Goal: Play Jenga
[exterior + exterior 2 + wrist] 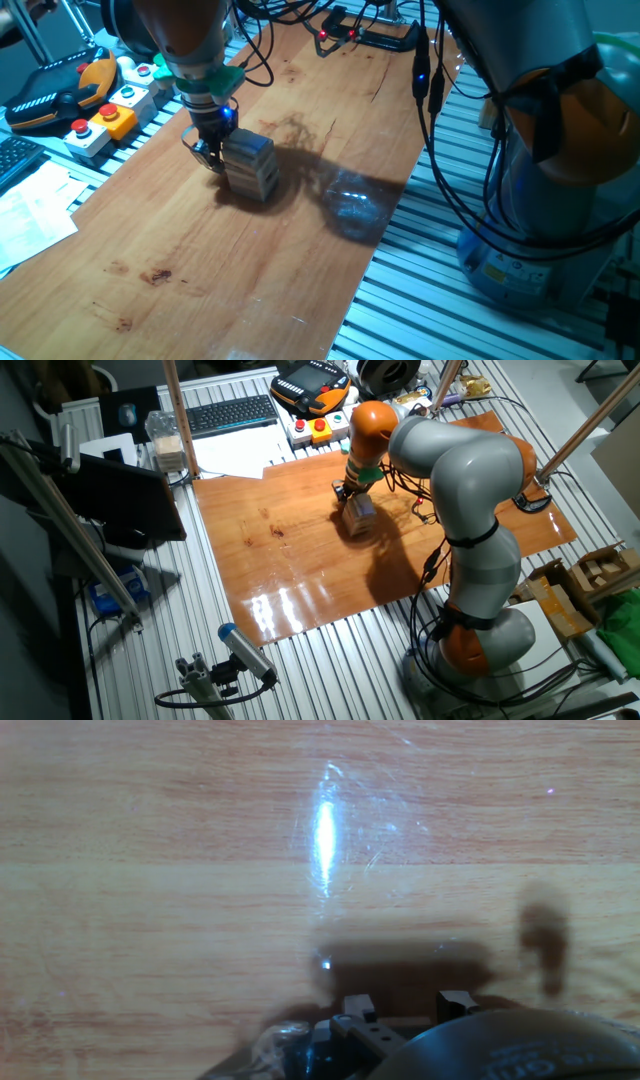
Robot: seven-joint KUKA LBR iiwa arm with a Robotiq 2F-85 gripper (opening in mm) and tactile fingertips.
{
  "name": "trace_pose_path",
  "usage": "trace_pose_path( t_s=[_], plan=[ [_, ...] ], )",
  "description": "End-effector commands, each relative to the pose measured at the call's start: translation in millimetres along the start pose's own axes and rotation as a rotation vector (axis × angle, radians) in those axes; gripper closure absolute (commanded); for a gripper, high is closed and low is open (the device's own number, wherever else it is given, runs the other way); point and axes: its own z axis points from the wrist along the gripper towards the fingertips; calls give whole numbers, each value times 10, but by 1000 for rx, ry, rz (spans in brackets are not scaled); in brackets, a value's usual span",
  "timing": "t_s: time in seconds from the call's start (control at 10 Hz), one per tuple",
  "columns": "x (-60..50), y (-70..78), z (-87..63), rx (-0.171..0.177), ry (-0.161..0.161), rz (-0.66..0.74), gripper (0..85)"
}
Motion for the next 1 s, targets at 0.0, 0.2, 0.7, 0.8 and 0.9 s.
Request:
trace_pose_path(
  t_s=[0.0, 0.2, 0.7, 0.8, 0.9],
  plan=[
    [3, 1, 2, 0, 0, 0, 450],
    [8, 0, 8, 0, -1, 0, 453],
    [13, 4, 20, -1, -3, 0, 463],
    [11, 6, 23, -1, -4, 0, 463],
    [10, 6, 24, -1, -4, 0, 463]
  ],
)
